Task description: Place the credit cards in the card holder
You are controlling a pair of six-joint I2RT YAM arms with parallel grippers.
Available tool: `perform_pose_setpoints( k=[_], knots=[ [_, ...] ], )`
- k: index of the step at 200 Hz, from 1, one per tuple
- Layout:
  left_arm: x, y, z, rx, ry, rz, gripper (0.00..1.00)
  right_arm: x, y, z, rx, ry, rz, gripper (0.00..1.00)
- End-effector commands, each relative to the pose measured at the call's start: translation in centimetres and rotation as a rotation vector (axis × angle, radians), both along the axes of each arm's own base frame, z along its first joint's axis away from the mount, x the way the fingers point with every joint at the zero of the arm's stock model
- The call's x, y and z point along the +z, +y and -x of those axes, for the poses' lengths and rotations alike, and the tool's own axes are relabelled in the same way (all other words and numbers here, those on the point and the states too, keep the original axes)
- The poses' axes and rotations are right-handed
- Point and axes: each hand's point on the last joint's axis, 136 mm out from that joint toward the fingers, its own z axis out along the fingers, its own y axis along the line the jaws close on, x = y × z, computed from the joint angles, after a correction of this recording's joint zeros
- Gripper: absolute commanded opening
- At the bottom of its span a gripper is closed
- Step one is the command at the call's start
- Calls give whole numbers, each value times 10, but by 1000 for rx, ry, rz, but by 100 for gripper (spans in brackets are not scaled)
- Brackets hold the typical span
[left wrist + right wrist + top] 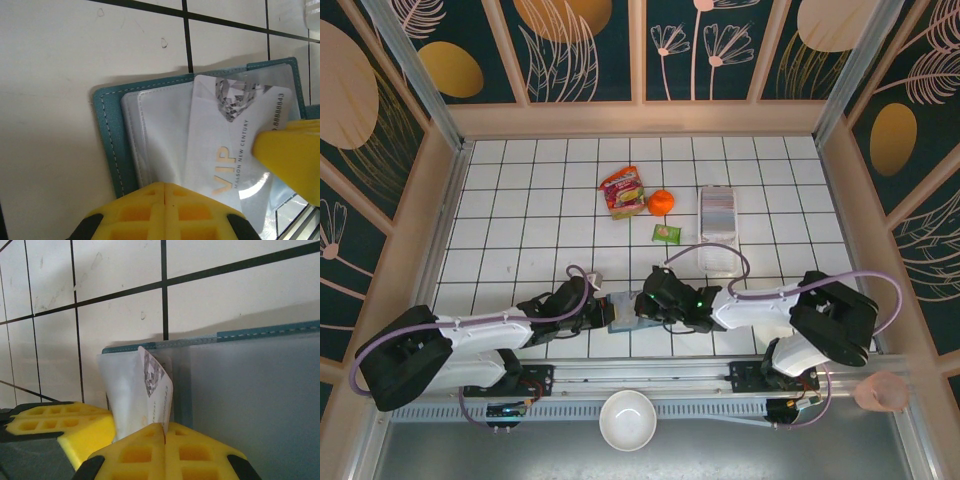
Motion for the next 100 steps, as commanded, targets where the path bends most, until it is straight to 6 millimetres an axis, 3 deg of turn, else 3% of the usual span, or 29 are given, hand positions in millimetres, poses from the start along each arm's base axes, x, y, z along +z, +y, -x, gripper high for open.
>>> perform_pose_setpoints(
  k=[1, 100],
  knots=[
    [-16, 14, 8, 16, 44, -57, 0, -19, -25, 13, 50, 46, 114, 0],
    [-17, 15, 8, 19, 47, -58, 0, -24, -25, 22, 150, 110, 78, 0]
  ],
)
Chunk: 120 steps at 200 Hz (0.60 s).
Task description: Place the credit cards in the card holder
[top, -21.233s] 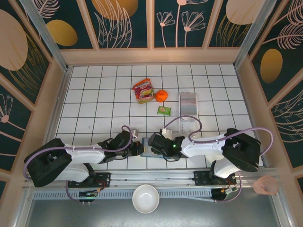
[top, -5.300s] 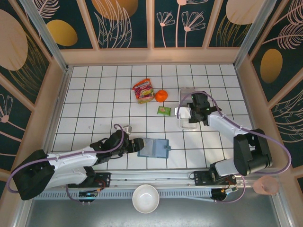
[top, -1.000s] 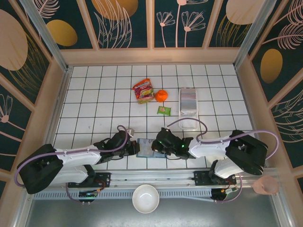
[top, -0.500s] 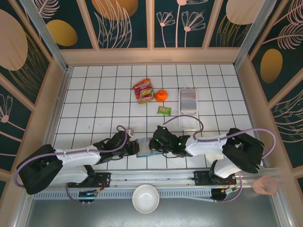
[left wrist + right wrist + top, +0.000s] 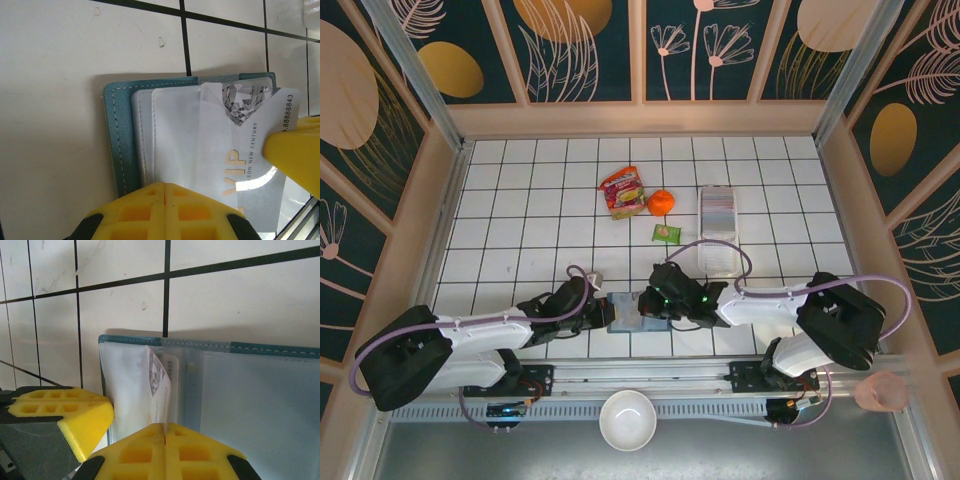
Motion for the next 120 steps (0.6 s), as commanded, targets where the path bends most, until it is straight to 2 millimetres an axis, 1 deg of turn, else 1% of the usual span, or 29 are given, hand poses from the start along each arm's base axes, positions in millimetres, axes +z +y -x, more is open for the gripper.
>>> perform_pose_setpoints(
  k=[1, 20, 53, 85, 120],
  knots=[
    [-18, 15, 8, 19, 48, -59, 0, -26, -20, 20, 65, 81, 84, 0],
    [-18, 15, 8, 22, 47, -57, 0, -26, -24, 19, 66, 80, 81, 0],
    [-18, 16, 9, 23, 50, -57, 0, -26, -23, 18, 71, 85, 68, 0],
    [-18, 16, 9, 26, 49, -55, 0, -29, -12, 17, 71, 96, 43, 0],
    [-18, 17, 9, 28, 50, -54, 0, -28, 5, 15, 83, 89, 18, 0]
  ],
)
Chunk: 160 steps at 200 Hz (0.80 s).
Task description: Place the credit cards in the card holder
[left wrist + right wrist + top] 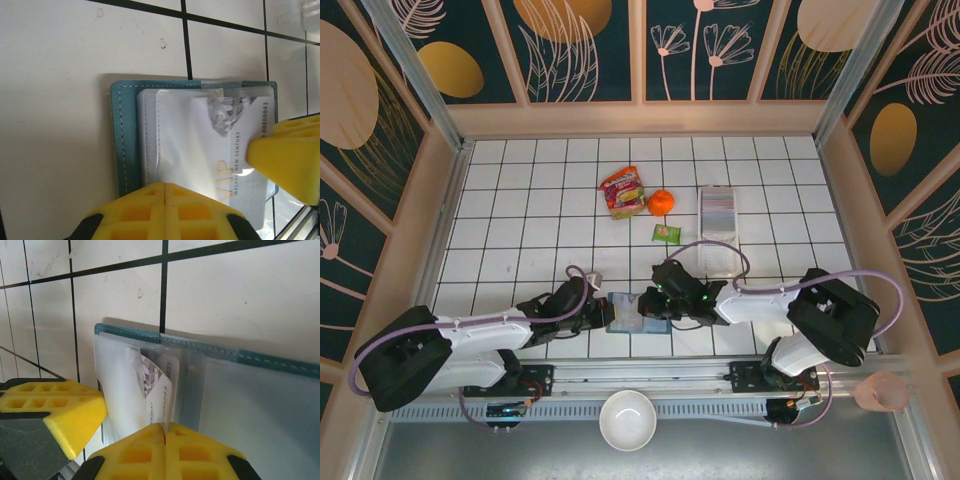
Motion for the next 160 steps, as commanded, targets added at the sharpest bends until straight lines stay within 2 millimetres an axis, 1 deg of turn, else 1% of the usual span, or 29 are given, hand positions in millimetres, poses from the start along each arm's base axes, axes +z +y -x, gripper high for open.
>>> perform_pose_setpoints(
  k=[1, 19, 47, 54, 71, 78, 82, 95, 119, 125, 141, 160],
  knots=[
    [-18, 16, 9, 20, 47, -61, 0, -18, 0, 13, 32, 47, 53, 0],
    [-18, 17, 9, 21, 46, -60, 0, -21, 3, 14, 14, 62, 55, 0],
    [-16, 19, 9, 32, 40, -58, 0, -19, 7, 14, 1, 62, 47, 0],
    [-14, 21, 8, 37, 35, -61, 2, -19, 6, 14, -2, 58, 60, 0],
    [-9, 24, 6, 50, 17, -64, 8, -19, -1, 11, -23, 44, 113, 8],
    [-6, 24, 5, 55, 8, -59, 11, -18, -4, 9, -30, 36, 134, 13],
    [-4, 25, 5, 56, 5, -56, 12, -18, -5, 8, -31, 33, 147, 15],
    [-1, 25, 4, 60, -6, -48, 14, -15, -8, 6, -35, 22, 171, 28],
    [-1, 24, 6, 57, -3, -37, 16, -12, -13, 4, -34, 3, 216, 34],
    [-2, 23, 6, 53, 2, -34, 15, -11, -14, 4, -33, 1, 228, 37],
    [-5, 21, 8, 39, 14, -31, 14, -9, -14, 4, -28, -4, 233, 36],
    [-7, 18, 10, 22, 24, -31, 12, -7, -8, 7, -15, -8, 221, 31]
  ],
)
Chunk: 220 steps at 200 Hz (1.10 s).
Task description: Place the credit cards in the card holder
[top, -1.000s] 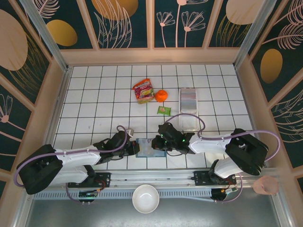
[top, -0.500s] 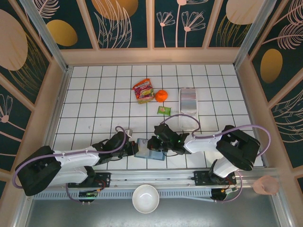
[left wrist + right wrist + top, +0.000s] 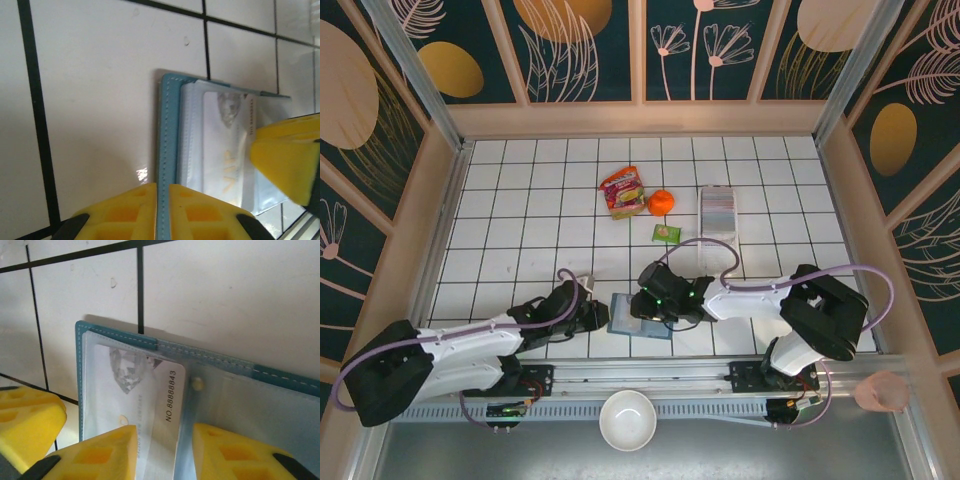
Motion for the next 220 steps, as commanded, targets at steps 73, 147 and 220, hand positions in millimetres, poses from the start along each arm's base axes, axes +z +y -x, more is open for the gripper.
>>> perform_pose_setpoints(
  k=[73, 147, 220],
  knots=[
    [-6, -14, 11, -71, 41, 45, 8, 2, 14, 4, 36, -26, 51, 20],
    [-4, -21, 14, -81, 43, 64, 6, 15, 42, 7, 61, 2, -57, 29],
    [-8, -14, 15, -63, 44, 42, 5, 29, 27, 8, -3, 0, -93, 33]
  ],
)
